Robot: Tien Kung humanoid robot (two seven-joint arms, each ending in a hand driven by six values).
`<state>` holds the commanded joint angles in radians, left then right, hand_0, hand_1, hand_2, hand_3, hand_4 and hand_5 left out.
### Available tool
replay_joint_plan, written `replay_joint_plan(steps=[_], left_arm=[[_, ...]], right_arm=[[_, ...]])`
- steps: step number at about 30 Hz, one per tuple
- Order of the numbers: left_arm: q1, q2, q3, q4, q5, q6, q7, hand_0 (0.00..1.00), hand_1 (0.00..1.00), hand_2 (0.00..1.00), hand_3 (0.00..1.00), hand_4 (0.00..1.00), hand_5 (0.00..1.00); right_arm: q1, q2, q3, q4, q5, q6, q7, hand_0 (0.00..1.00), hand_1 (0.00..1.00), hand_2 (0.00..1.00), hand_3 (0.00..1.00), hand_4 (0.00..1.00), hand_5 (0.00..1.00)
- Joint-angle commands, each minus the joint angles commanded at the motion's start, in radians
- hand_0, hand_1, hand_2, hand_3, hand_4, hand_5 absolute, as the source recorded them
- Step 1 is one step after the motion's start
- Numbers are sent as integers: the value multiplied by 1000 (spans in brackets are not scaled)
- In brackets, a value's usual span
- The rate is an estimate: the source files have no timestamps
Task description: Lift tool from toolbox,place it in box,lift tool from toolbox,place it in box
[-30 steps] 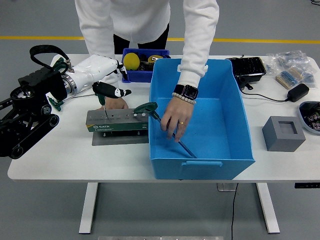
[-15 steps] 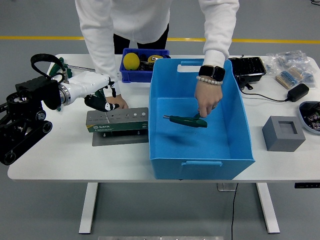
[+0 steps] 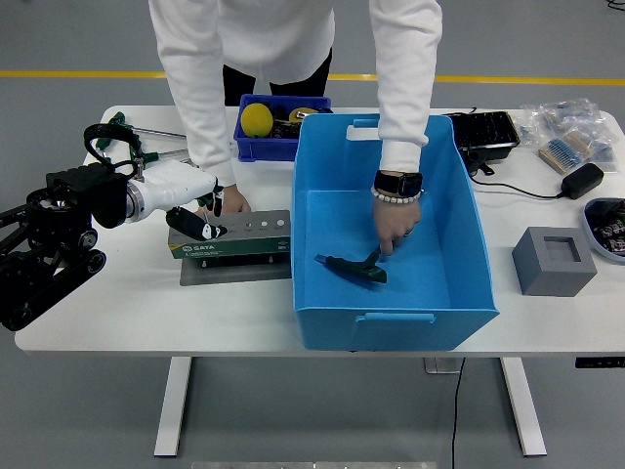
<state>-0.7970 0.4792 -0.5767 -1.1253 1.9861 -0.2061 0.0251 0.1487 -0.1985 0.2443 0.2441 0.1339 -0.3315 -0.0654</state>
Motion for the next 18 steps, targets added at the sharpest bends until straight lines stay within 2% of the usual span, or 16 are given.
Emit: replay_joint_plan(steps=[5,18], left_arm=[[-12,1,24,12,17,-7,8,707,633,557,517,670,515],[-23,-5,30,25,29,-28,22,709,623,538,488,676,506]], right_arm=[[-2,0,2,0,-4,-1,-2,680,640,714,561,795,718],[-1,-1,-3,1,5,0,1,679,640,714,561,795,718]])
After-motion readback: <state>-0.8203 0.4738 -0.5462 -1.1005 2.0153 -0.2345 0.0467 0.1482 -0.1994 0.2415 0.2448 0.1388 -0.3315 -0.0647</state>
